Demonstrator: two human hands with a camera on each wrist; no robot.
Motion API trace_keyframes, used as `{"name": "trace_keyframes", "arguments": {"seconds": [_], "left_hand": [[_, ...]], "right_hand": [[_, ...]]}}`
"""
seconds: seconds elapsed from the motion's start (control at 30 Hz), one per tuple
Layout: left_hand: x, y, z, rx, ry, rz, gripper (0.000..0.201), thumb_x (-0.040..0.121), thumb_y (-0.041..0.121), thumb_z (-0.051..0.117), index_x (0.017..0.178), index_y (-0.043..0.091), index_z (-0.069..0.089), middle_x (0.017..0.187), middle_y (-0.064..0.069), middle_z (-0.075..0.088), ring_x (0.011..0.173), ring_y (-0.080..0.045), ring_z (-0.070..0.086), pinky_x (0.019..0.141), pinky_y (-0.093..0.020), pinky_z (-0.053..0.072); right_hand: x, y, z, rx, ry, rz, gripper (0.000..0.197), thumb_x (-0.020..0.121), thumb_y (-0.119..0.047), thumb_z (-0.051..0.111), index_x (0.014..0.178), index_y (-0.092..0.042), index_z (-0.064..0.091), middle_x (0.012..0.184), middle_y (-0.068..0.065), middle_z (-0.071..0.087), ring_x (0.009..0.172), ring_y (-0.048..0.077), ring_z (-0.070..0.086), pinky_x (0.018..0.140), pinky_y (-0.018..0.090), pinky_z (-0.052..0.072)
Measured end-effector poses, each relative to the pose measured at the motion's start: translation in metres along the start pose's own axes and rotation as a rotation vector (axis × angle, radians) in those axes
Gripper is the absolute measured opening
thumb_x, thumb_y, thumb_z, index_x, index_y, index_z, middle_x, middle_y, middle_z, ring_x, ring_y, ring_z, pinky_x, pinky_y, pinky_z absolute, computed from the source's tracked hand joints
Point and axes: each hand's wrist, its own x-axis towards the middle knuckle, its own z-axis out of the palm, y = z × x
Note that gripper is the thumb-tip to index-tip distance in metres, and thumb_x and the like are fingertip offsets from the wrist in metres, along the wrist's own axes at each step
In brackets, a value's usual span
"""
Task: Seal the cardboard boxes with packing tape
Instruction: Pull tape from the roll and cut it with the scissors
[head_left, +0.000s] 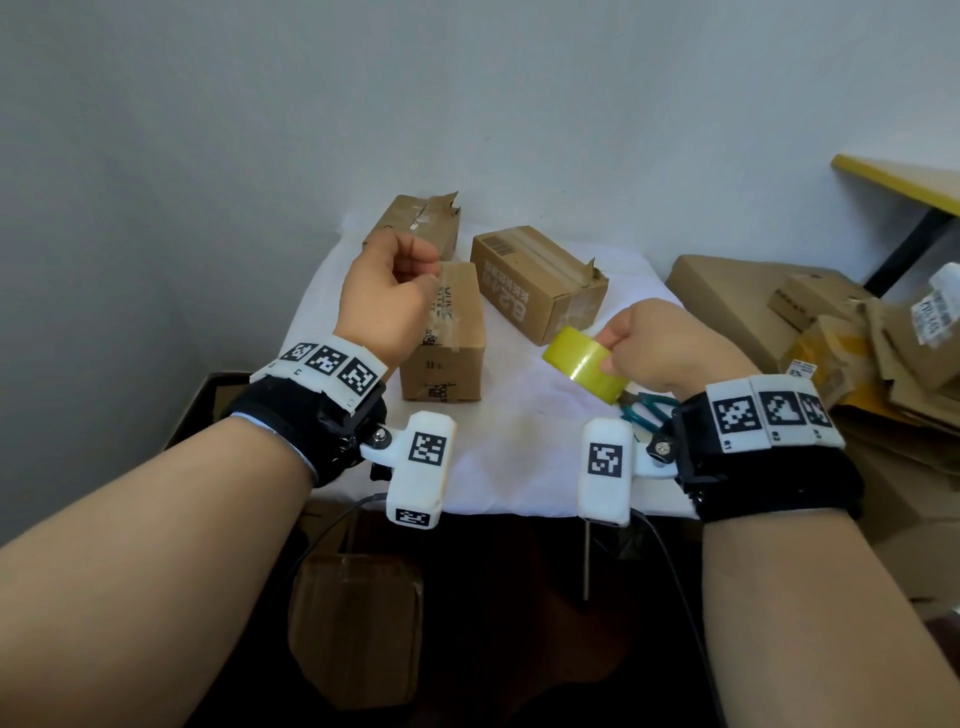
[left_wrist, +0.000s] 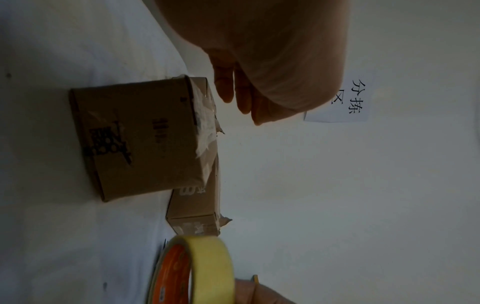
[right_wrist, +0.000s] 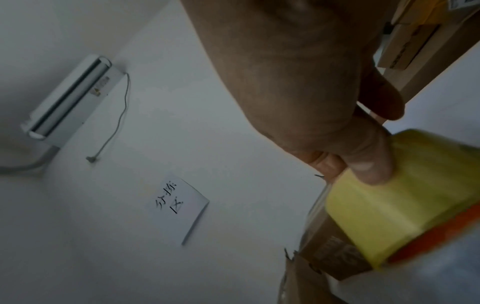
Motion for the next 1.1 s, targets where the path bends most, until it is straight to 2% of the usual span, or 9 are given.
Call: {"name": "trace_keyframes", "arguments": {"seconds": [0.13, 0.27, 0.37, 0.43, 0.5, 0.57, 0.67, 0.83, 1.1], "left_hand": [[-0.002, 0.004, 0.005, -0.026, -0.074, 0.031, 0.025, 0.089, -0.006, 0.055, 0.100, 0.015, 0.060, 0.094, -0.001, 0.063, 0.084, -0.007, 0.060, 0.075, -0.017, 0.051], [-0.005, 0.006, 0.012, -0.038, -0.154, 0.027, 0.022, 0.092, -0.003, 0.059, 0.106, 0.013, 0.062, 0.094, -0.001, 0.064, 0.077, -0.002, 0.059, 0.066, -0.012, 0.045], [-0.008, 0.008, 0.016, -0.020, -0.208, 0.028, 0.019, 0.094, 0.004, 0.061, 0.111, 0.013, 0.064, 0.096, -0.003, 0.065, 0.076, -0.006, 0.057, 0.065, -0.013, 0.045], [-0.010, 0.008, 0.017, -0.025, -0.257, 0.020, 0.021, 0.095, 0.006, 0.062, 0.115, 0.012, 0.063, 0.099, -0.011, 0.066, 0.079, -0.010, 0.057, 0.063, -0.015, 0.046], [-0.011, 0.009, 0.018, -0.028, -0.318, 0.004, 0.024, 0.094, 0.008, 0.064, 0.118, 0.010, 0.062, 0.107, -0.022, 0.067, 0.082, -0.014, 0.058, 0.062, -0.015, 0.046], [-0.012, 0.009, 0.019, -0.035, -0.373, -0.015, 0.027, 0.093, 0.008, 0.067, 0.120, 0.007, 0.061, 0.104, -0.025, 0.068, 0.084, -0.017, 0.060, 0.060, -0.014, 0.046], [-0.015, 0.010, 0.022, -0.074, -0.425, -0.037, 0.026, 0.091, 0.006, 0.068, 0.116, 0.004, 0.061, 0.087, -0.012, 0.068, 0.087, -0.020, 0.063, 0.062, -0.015, 0.047], [-0.019, 0.013, 0.026, -0.126, -0.489, -0.029, 0.028, 0.081, -0.005, 0.075, 0.106, 0.001, 0.062, 0.081, -0.005, 0.067, 0.071, -0.007, 0.064, 0.071, -0.018, 0.052], [-0.019, 0.011, 0.029, -0.121, -0.498, -0.021, 0.029, 0.078, -0.013, 0.074, 0.081, 0.011, 0.058, 0.065, 0.009, 0.062, 0.060, -0.002, 0.060, 0.064, -0.017, 0.051]], "right_hand": [[-0.004, -0.006, -0.003, 0.353, 0.037, -0.040, 0.017, 0.092, -0.007, 0.071, 0.096, -0.023, 0.072, 0.097, 0.001, 0.071, 0.089, 0.014, 0.063, 0.078, 0.027, 0.048], [-0.009, -0.017, -0.004, 0.581, 0.046, -0.059, 0.020, 0.095, -0.011, 0.069, 0.114, -0.015, 0.071, 0.110, 0.003, 0.070, 0.099, 0.015, 0.063, 0.083, 0.026, 0.048], [-0.011, -0.022, -0.002, 0.697, 0.058, -0.067, 0.009, 0.098, -0.012, 0.066, 0.095, -0.020, 0.067, 0.097, -0.002, 0.068, 0.084, 0.010, 0.060, 0.070, 0.021, 0.049], [-0.012, -0.025, -0.001, 0.769, 0.074, -0.066, 0.017, 0.098, -0.015, 0.068, 0.086, -0.025, 0.061, 0.091, -0.004, 0.066, 0.081, 0.010, 0.060, 0.068, 0.021, 0.048], [-0.010, -0.028, 0.000, 0.825, 0.099, -0.061, 0.013, 0.097, -0.018, 0.069, 0.087, -0.024, 0.063, 0.088, -0.004, 0.067, 0.076, 0.009, 0.060, 0.066, 0.023, 0.046], [-0.009, -0.030, 0.001, 0.861, 0.108, -0.048, 0.005, 0.096, -0.021, 0.071, 0.092, -0.021, 0.067, 0.085, -0.003, 0.068, 0.071, 0.009, 0.058, 0.064, 0.025, 0.045], [-0.006, -0.033, 0.003, 0.922, 0.107, -0.049, 0.005, 0.094, -0.022, 0.071, 0.093, -0.017, 0.068, 0.079, -0.002, 0.066, 0.064, 0.011, 0.055, 0.057, 0.026, 0.042], [-0.005, -0.038, 0.006, 1.025, 0.098, -0.055, 0.013, 0.095, -0.024, 0.071, 0.091, -0.012, 0.065, 0.071, 0.001, 0.064, 0.053, 0.011, 0.055, 0.046, 0.022, 0.042], [-0.005, -0.042, 0.012, 1.038, 0.059, -0.074, 0.026, 0.098, -0.036, 0.066, 0.097, -0.010, 0.066, 0.095, 0.012, 0.072, 0.071, 0.017, 0.064, 0.050, 0.022, 0.046]]}}
